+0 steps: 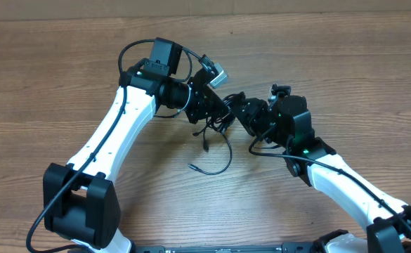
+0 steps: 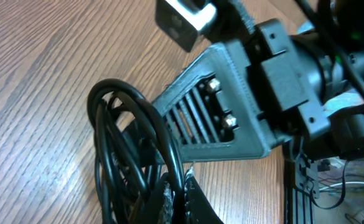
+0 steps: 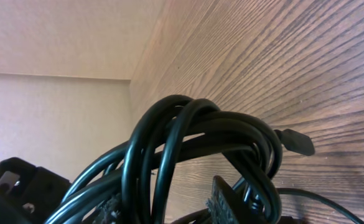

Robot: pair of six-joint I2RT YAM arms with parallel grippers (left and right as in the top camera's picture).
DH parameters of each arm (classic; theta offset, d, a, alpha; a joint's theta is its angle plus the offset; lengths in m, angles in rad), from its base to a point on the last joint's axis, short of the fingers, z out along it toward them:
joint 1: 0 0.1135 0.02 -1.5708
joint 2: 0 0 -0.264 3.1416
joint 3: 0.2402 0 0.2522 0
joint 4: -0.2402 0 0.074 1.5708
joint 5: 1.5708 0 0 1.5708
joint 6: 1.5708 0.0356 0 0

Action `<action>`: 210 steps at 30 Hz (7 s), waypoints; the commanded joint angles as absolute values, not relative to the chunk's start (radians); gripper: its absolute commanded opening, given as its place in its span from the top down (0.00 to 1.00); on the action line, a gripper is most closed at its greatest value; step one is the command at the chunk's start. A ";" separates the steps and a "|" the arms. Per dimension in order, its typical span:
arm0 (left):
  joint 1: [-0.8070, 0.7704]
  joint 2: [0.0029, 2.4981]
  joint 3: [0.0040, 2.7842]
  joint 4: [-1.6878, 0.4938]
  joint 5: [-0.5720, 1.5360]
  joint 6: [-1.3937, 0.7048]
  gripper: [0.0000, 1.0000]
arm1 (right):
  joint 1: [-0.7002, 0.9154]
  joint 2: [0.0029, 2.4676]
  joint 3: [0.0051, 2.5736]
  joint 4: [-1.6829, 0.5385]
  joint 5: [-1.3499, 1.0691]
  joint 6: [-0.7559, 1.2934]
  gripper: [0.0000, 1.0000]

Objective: Untangle cables

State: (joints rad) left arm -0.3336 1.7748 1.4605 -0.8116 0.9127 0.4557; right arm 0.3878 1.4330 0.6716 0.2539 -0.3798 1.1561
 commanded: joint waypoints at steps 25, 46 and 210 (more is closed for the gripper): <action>-0.312 1.773 1.476 -0.811 0.583 0.373 0.96 | 0.213 1.487 0.675 0.385 -1.066 0.856 0.96; -0.348 1.887 1.474 -0.796 0.595 0.287 0.96 | 0.080 1.487 0.675 1.150 -0.987 1.563 0.96; -0.327 1.898 1.473 -0.860 0.923 0.382 0.96 | 0.396 1.580 0.675 0.292 -0.382 1.131 0.96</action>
